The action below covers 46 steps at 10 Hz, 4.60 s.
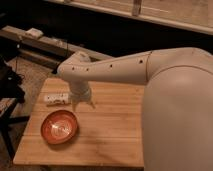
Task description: Place the bottle in the ceramic bowl
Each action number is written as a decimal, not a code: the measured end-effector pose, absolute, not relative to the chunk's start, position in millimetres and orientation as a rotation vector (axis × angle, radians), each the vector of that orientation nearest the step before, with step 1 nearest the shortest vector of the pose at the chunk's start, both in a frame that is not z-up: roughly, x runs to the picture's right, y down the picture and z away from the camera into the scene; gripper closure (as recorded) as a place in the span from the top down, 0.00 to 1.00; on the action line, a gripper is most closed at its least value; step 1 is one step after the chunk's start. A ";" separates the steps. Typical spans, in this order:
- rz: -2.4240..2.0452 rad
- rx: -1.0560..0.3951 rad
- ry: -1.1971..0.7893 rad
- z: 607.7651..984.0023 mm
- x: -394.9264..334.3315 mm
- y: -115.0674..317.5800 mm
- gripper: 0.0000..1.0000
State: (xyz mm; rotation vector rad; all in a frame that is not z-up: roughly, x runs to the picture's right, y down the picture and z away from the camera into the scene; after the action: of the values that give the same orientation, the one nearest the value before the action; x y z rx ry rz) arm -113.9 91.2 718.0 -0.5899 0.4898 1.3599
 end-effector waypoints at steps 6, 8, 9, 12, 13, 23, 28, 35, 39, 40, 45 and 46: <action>0.883 -0.605 0.317 784.5 -180.3 42.4 0.65; 0.775 -0.604 0.288 810.0 -198.3 33.3 0.65; 0.742 -0.606 0.278 820.7 -202.7 28.4 0.65; 0.687 -0.615 0.258 846.0 -209.1 14.2 0.65; 0.667 -0.626 0.254 855.6 -213.8 11.3 0.65; 0.394 -0.737 0.257 907.9 -272.1 34.3 0.65; 0.330 -0.772 0.278 923.3 -290.7 56.2 0.65; 0.308 -0.777 0.327 933.0 -299.9 67.7 0.24; 0.394 -0.753 0.286 908.2 -288.4 39.9 0.06; 0.411 -0.749 0.276 900.0 -284.3 35.9 0.06; 0.517 -0.690 0.243 811.0 -235.2 24.2 0.06; 0.518 -0.693 0.234 797.1 -238.9 33.3 0.06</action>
State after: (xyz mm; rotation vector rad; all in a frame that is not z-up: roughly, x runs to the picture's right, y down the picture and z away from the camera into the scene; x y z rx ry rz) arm -238.9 33.3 797.1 -0.6933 0.2341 0.5177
